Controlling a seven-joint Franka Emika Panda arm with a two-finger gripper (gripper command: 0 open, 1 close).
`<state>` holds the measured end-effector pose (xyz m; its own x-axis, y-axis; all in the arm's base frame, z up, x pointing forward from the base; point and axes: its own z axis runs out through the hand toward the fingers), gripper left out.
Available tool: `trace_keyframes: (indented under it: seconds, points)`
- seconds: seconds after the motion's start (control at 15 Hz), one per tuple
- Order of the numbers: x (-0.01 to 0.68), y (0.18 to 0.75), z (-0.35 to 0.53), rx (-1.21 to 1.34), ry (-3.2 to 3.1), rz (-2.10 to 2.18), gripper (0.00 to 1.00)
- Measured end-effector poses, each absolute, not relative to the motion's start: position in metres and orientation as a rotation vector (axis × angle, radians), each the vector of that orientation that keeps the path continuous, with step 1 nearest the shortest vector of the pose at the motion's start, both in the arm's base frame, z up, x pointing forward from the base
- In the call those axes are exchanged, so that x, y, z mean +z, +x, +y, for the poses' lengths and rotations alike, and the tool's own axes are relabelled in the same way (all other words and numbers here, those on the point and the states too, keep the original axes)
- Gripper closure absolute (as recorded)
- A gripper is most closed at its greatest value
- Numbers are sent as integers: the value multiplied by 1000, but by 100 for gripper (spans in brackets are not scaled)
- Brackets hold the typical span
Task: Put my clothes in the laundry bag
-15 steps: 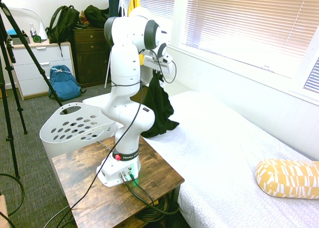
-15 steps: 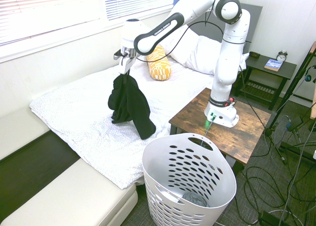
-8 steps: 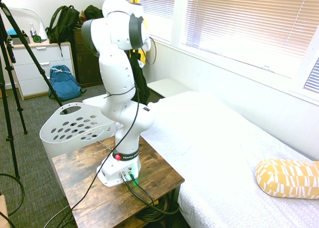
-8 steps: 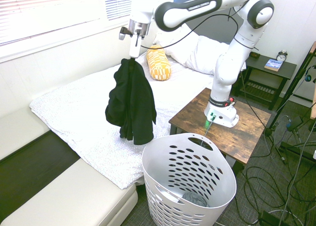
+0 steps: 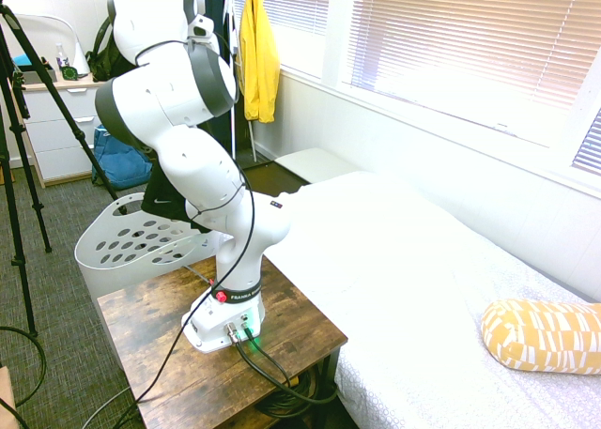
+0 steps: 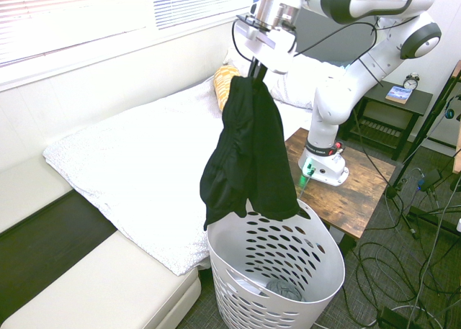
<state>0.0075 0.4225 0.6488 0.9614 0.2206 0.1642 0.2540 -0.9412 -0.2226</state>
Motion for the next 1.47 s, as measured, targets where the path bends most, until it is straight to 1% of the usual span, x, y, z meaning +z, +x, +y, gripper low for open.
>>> trace_keyframes:
  seconds: [0.13, 0.27, 0.47, 0.67, 0.73, 0.8, 1.47]
  points:
    - [613, -42, 434, -99, -2890, -455, 100]
    - [583, -70, 439, -39, -2910, -502, 100]
    - [536, -77, 442, 35, -2950, -497, 100]
    - [455, -83, 442, 62, -3014, -489, 100]
    - [439, -86, 440, 68, -3027, -495, 100]
    - [431, -89, 439, 69, -3036, -504, 0]
    - [429, -94, 439, 75, -3038, -524, 0]
